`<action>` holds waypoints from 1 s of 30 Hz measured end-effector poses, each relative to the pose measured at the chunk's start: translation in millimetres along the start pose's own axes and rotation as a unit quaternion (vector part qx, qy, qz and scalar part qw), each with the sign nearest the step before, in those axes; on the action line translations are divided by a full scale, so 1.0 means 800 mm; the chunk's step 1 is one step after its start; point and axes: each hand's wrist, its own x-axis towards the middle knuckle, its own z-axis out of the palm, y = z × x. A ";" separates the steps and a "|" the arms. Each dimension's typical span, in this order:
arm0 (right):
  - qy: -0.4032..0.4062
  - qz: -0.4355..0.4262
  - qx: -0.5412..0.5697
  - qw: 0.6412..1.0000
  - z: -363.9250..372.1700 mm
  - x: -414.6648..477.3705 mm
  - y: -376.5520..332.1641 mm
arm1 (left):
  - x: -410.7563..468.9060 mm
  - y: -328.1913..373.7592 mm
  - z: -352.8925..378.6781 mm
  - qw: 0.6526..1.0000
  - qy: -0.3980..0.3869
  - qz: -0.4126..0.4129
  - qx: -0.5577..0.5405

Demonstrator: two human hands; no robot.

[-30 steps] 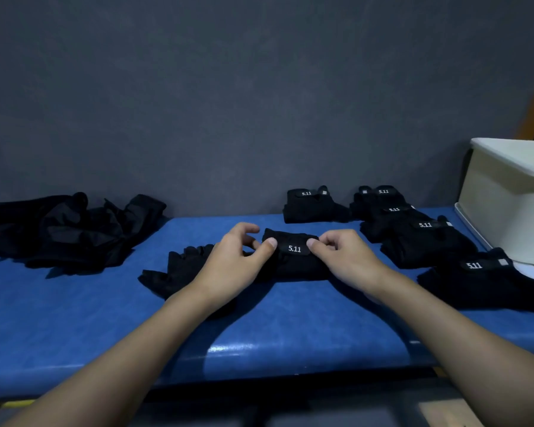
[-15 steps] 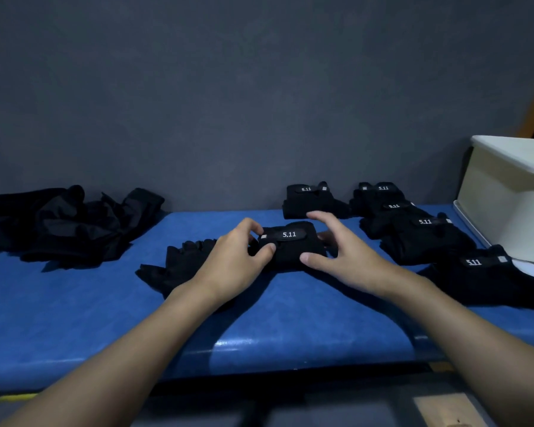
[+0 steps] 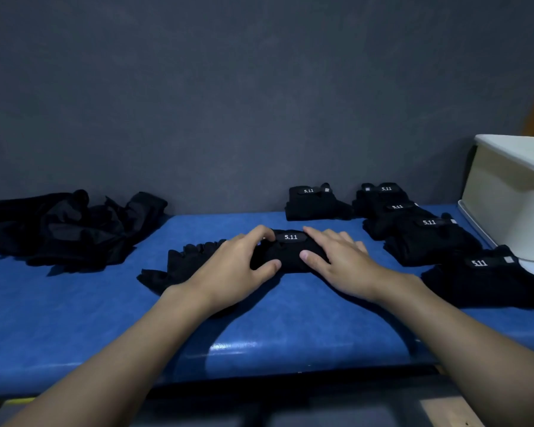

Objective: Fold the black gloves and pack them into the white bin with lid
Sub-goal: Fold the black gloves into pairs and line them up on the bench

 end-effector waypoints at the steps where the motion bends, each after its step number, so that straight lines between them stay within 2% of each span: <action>1: -0.003 0.002 -0.011 1.000 0.000 0.000 0.000 | 0.000 0.000 0.000 1.000 -0.012 0.002 0.000; 10: -0.009 0.062 -0.032 0.998 -0.011 -0.017 -0.005 | 0.012 0.000 0.002 1.000 -0.017 -0.008 -0.006; 13: 0.018 0.081 -0.038 0.996 -0.020 -0.031 -0.004 | 0.022 0.000 0.009 1.000 -0.009 -0.002 0.001; 18: 0.064 0.041 -0.018 0.997 -0.026 -0.049 0.006 | 0.049 0.005 0.026 1.000 -0.009 0.000 0.014; 22: 0.027 0.031 -0.041 0.998 -0.018 -0.055 0.013 | 0.074 0.010 0.042 1.000 -0.016 -0.001 0.018; 30: 0.018 0.091 -0.074 0.993 -0.011 -0.029 0.013 | 0.103 0.008 0.052 0.999 -0.034 -0.010 0.029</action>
